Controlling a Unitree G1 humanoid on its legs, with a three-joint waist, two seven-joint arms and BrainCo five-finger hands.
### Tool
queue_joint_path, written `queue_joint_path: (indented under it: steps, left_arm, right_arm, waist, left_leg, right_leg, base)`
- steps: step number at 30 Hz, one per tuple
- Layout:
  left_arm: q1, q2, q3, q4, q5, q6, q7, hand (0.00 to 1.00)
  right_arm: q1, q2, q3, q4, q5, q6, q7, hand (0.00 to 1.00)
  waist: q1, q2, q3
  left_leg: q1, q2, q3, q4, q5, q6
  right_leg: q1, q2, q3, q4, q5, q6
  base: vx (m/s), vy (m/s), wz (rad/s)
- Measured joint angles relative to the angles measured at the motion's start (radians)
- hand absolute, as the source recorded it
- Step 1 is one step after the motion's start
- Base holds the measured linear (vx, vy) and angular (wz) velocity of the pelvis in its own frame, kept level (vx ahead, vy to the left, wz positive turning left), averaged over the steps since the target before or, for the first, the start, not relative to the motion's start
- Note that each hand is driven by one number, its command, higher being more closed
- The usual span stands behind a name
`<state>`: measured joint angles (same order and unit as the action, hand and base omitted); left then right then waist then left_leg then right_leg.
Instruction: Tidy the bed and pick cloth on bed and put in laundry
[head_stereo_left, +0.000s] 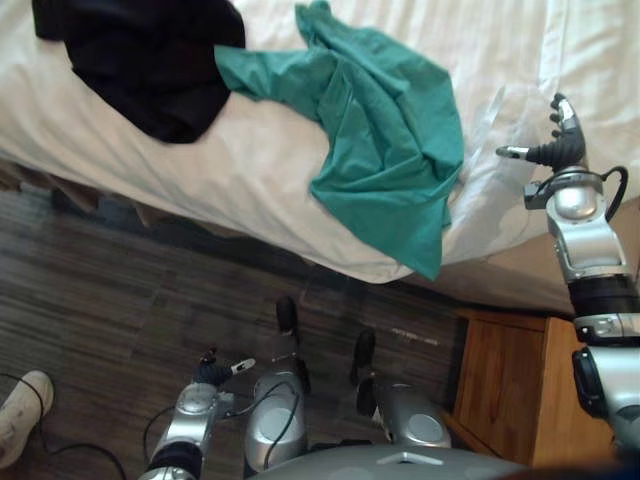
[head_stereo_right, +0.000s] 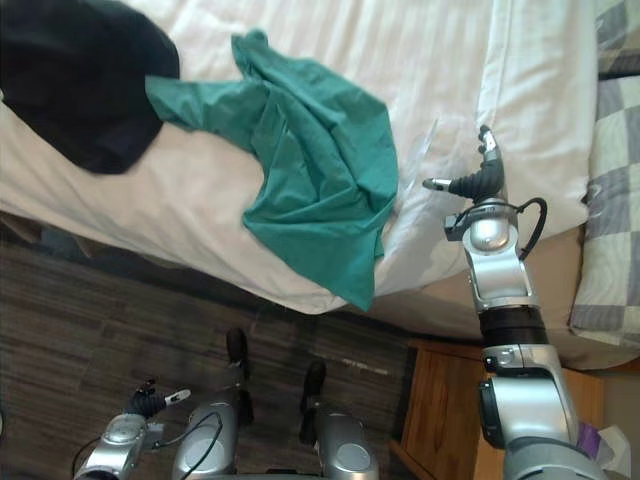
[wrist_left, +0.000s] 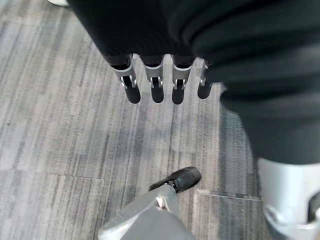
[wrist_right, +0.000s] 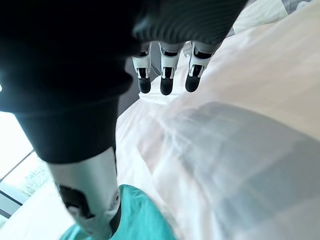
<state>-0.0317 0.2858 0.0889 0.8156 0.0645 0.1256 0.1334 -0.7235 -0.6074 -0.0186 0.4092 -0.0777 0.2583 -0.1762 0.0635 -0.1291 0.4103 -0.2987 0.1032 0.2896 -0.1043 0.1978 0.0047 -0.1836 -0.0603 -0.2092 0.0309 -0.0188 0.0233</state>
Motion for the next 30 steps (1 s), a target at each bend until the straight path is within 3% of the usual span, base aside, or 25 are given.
queue_joint_path:
  steps: [4,5,8,13,18,21,26,30]
  left_arm:
    - [-0.051,-0.003,-0.055,0.002,-0.012,-0.010,0.008,0.00]
    - [-0.062,-0.004,-0.064,0.002,-0.015,-0.016,0.010,0.00]
    - [-0.094,-0.003,-0.088,0.006,-0.026,-0.048,0.028,0.00]
    - [-0.131,-0.016,-0.092,0.012,-0.081,-0.081,0.042,0.00]
    - [-0.178,-0.055,-0.115,0.007,-0.099,-0.093,0.034,0.00]
    - [-0.182,-0.086,-0.124,-0.015,-0.133,-0.092,0.021,0.00]
    - [-0.180,-0.126,-0.132,-0.027,-0.164,-0.076,0.018,0.00]
    - [-0.173,-0.113,-0.166,-0.068,-0.205,-0.042,0.019,0.00]
  right_arm:
    - [-0.115,-0.069,0.085,0.137,-0.120,0.042,0.068,0.00]
    - [-0.146,-0.080,0.093,0.164,-0.144,0.047,0.080,1.00]
    - [-0.232,-0.115,0.131,0.230,-0.188,0.074,0.128,1.00]
    - [-0.302,-0.159,0.167,0.254,-0.211,0.091,0.132,1.00]
    - [-0.298,-0.156,0.169,0.193,-0.115,0.072,0.036,1.00]
    - [-0.245,-0.138,0.155,0.114,-0.022,0.036,-0.033,1.00]
    - [-0.048,-0.035,0.030,-0.047,0.091,-0.020,-0.132,1.00]
    - [0.170,0.075,-0.103,-0.163,0.155,-0.095,-0.192,1.00]
  waist:
    - [-0.003,0.028,0.022]
    - [-0.004,0.036,0.027]
    - [-0.003,0.055,0.039]
    - [0.003,0.061,0.043]
    - [0.000,0.061,0.043]
    - [-0.014,0.061,0.043]
    - [-0.024,0.062,0.042]
    - [-0.065,0.065,0.041]
  left_leg:
    - [-0.085,0.005,-0.014,0.000,0.025,0.009]
    - [-0.104,0.003,-0.017,0.000,0.028,0.010]
    - [-0.154,-0.002,-0.019,0.000,0.033,0.013]
    - [-0.195,-0.002,-0.006,0.002,0.034,0.012]
    - [-0.211,0.005,0.029,0.005,0.032,0.009]
    - [-0.203,0.010,0.050,0.006,0.031,0.007]
    - [-0.136,0.018,0.089,0.006,0.028,0.003]
    - [-0.067,0.018,0.088,0.005,0.017,-0.012]
  right_leg:
    - [-0.083,0.007,-0.002,0.001,0.021,0.002]
    - [-0.100,0.006,-0.002,-0.001,0.028,0.004]
    - [-0.138,0.003,-0.001,-0.026,0.051,0.010]
    - [-0.178,0.001,0.000,-0.033,0.062,0.012]
    - [-0.212,0.002,0.018,-0.030,0.063,0.011]
    - [-0.216,0.004,0.034,-0.027,0.065,0.010]
    - [-0.177,0.006,0.057,-0.011,0.059,0.002]
    - [-0.127,0.002,0.058,0.024,0.024,-0.001]
  base:
    - [-0.07,0.017,0.02]
    - [-0.03,0.030,0.00]
    - [-0.02,0.050,0.00]
    - [0.02,0.049,-0.03]
    - [0.03,0.038,-0.17]
    - [0.06,0.020,-0.17]
    - [0.07,-0.010,-0.21]
    - [0.03,-0.032,-0.01]
